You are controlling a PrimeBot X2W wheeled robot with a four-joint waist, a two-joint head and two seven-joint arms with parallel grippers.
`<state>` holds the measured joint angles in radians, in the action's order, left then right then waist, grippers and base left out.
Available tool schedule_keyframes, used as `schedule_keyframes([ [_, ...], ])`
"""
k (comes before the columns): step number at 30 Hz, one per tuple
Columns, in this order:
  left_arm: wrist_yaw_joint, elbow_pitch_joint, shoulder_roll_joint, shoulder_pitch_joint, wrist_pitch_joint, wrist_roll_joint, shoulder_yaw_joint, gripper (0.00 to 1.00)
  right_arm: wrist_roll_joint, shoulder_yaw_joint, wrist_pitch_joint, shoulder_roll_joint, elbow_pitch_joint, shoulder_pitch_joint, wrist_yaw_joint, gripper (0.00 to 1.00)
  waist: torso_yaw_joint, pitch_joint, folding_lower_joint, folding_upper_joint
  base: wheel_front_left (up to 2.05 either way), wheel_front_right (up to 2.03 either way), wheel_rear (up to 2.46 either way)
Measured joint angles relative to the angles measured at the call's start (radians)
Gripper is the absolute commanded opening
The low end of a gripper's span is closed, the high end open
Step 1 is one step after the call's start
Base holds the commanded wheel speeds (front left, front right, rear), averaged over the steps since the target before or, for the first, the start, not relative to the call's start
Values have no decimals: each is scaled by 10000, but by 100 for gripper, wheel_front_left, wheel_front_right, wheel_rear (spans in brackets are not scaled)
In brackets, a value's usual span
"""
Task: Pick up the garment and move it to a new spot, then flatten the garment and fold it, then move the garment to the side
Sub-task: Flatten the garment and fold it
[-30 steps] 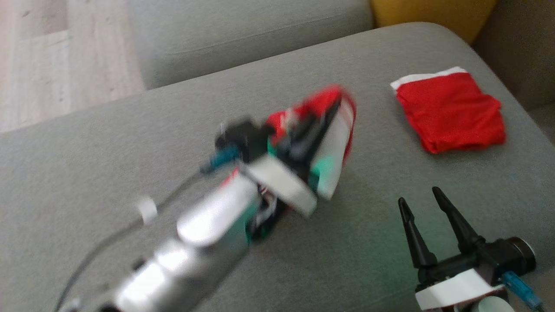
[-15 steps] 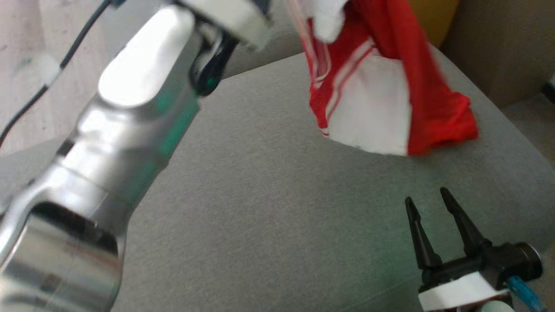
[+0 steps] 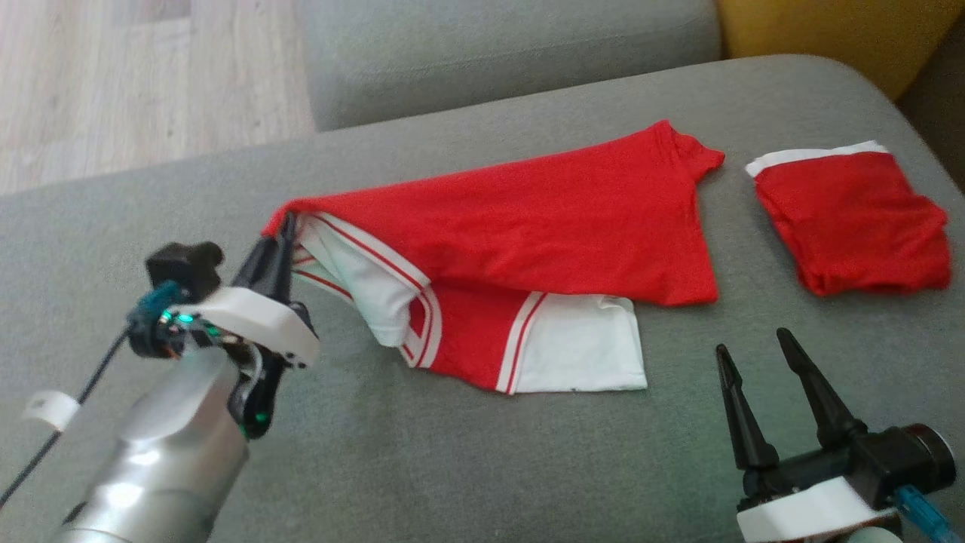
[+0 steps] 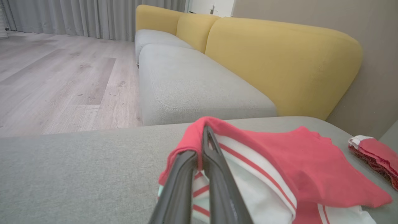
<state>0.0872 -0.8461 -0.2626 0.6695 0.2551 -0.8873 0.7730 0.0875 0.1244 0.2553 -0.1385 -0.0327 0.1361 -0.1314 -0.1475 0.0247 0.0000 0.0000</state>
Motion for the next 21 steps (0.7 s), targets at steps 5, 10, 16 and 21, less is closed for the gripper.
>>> schedule_keyframes([
  [5, -79, 456, -236, -21, 0, 100, -612, 0, 2, 29, 0, -77, 33, -42, 0, 100, 388, 407, 1, 0, 0, 0, 0],
  [10, -86, 570, -228, -215, 0, 268, -1028, 100, 4, 84, 0, -130, 27, -79, 0, 100, 613, 640, 1, 0, 0, 0, 0],
  [16, -681, 1388, -217, -1069, 2, 961, -2255, 100, 6, 234, 0, -130, -38, -155, 0, 100, 548, 539, 1, 0, 0, 0, 0],
  [21, -1586, 3183, 19, -3033, 2, 2242, -3593, 100, 6, 240, 0, -121, -100, -151, 0, 100, 498, 408, -1, 0, 0, 0, 0],
])
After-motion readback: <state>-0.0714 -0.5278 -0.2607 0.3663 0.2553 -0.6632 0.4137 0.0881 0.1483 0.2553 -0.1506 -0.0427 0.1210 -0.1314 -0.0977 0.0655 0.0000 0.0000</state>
